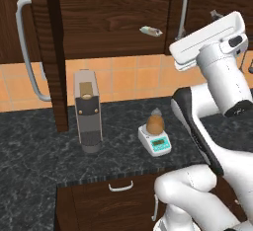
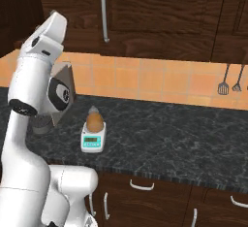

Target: Pick the honey bottle and place it on the digital scale for weighing, and close the cabinet.

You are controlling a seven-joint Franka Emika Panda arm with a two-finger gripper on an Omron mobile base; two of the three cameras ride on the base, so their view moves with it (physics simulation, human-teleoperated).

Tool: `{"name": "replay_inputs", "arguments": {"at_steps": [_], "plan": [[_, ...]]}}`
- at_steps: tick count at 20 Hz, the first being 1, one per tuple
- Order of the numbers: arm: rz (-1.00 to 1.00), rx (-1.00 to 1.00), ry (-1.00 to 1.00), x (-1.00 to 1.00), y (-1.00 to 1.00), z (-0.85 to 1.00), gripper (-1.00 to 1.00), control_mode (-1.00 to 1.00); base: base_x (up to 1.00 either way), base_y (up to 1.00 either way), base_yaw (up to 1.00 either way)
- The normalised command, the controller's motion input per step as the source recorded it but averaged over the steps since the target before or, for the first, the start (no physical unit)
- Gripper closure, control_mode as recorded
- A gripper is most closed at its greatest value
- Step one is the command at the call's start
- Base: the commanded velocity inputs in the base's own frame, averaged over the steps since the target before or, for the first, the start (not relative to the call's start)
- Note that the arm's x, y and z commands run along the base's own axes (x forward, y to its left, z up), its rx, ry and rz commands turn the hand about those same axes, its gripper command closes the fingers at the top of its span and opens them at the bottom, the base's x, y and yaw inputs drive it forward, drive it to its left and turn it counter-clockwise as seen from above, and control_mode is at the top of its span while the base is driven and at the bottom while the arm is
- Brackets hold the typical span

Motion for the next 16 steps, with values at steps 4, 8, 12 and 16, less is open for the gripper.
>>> {"name": "replay_inputs", "arguments": {"at_steps": [4,8,12,16], "plan": [[0.08,-0.05,0.08,-0.46,1.0,-0.47,-1.0,-1.0,0.0,0.0,0.0],[0.01,0.16,-0.16,-0.54,1.0,-0.99,-1.0,-1.0,0.0,0.0,0.0],[0.0,0.16,-0.21,-0.94,0.94,-1.0,-1.0,-1.0,0.0,0.0,0.0],[0.0,0.25,-0.3,-0.94,1.0,-0.69,-1.0,-1.0,0.0,0.0,0.0]]}}
